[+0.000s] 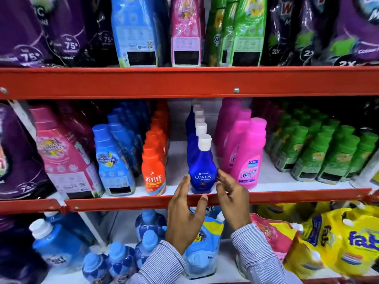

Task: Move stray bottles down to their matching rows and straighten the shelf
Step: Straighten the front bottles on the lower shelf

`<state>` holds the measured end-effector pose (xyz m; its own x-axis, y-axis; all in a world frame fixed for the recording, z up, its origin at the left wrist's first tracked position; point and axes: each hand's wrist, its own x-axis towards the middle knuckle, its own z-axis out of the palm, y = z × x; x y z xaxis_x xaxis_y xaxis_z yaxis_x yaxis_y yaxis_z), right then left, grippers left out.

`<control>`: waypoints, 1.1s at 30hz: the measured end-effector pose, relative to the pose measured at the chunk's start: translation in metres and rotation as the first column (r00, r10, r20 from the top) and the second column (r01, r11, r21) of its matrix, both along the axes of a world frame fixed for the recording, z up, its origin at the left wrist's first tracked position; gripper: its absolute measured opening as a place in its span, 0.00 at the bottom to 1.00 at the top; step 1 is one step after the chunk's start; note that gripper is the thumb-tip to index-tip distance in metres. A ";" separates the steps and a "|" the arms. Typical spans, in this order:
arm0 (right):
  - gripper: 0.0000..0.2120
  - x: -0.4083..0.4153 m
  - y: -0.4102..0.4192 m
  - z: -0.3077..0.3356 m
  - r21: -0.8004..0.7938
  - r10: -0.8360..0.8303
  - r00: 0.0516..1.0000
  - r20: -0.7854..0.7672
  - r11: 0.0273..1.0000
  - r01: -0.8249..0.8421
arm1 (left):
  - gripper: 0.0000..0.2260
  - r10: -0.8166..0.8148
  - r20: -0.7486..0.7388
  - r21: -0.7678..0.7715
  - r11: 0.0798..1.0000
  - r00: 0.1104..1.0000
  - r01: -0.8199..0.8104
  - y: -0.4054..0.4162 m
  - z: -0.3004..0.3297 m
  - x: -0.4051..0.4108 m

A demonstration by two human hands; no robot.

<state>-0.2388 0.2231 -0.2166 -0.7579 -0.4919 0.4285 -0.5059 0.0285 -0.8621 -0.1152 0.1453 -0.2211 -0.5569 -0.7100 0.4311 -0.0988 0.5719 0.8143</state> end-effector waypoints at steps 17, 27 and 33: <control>0.18 0.000 0.001 0.002 -0.009 -0.001 0.999 0.040 1.000 0.001 | 0.35 -0.028 0.005 0.030 0.999 1.000 0.027 -0.006 -0.002 -0.001; 0.18 0.013 0.011 0.002 -0.192 -0.249 0.967 0.053 0.948 0.255 | 0.28 -0.006 -0.091 0.079 0.997 0.996 0.013 0.000 -0.002 0.014; 0.16 0.085 -0.049 0.010 -0.172 0.047 0.999 0.013 0.984 -0.044 | 0.21 0.286 -0.339 0.145 0.957 0.896 -0.250 -0.059 -0.001 0.074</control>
